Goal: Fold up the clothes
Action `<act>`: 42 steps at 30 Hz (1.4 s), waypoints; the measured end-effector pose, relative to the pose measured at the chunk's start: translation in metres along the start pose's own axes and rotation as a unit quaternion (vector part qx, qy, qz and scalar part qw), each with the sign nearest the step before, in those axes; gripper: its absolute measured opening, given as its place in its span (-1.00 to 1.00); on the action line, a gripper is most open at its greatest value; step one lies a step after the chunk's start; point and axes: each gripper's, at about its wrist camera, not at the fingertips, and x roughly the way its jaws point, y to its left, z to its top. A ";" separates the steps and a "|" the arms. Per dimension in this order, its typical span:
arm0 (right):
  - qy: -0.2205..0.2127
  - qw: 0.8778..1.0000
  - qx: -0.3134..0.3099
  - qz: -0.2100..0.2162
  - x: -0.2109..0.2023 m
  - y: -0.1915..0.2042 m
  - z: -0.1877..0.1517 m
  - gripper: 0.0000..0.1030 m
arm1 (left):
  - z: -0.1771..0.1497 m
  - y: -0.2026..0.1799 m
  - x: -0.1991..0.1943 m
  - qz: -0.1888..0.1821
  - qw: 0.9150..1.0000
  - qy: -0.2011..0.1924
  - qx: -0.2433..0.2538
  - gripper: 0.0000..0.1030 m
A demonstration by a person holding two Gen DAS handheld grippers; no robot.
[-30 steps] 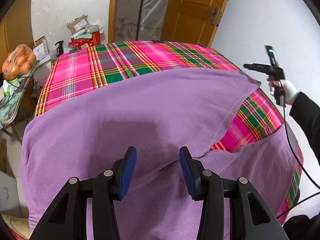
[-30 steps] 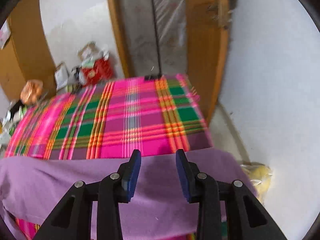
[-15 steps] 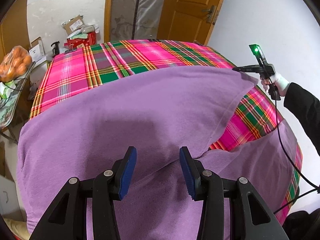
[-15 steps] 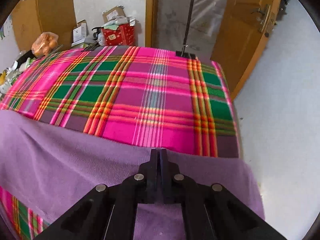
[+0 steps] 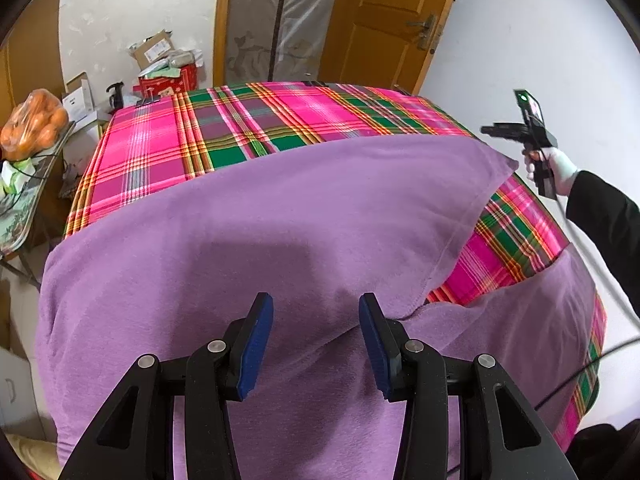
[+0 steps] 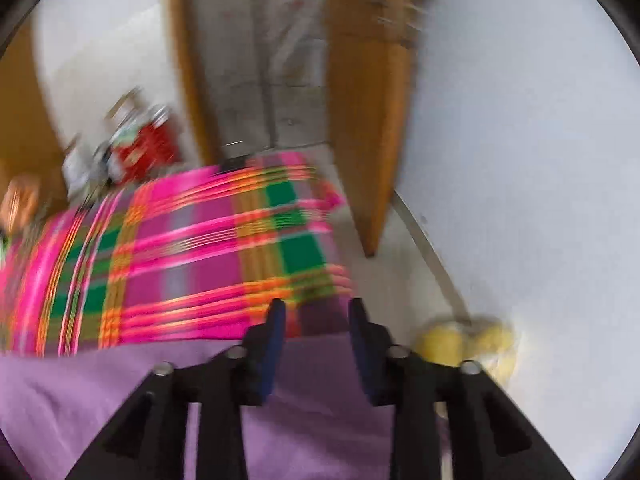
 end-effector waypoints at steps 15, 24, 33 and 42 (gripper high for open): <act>-0.029 1.000 -0.003 0.004 0.003 -0.015 0.003 -0.91 | -0.001 -0.001 0.004 0.002 1.000 0.006 0.002 -0.09; -0.020 0.999 0.041 0.019 -0.008 -0.031 -0.023 -0.72 | 0.000 0.001 0.002 -0.001 1.000 0.001 -0.001 -0.09; 0.012 0.998 0.053 -0.025 -0.018 -0.052 -0.045 -0.77 | -0.001 -0.002 -0.001 -0.001 1.000 0.003 0.001 -0.09; 0.053 0.992 0.114 0.017 -0.022 -0.078 -0.069 -0.77 | 0.001 0.001 -0.008 0.002 1.000 -0.002 -0.007 -0.09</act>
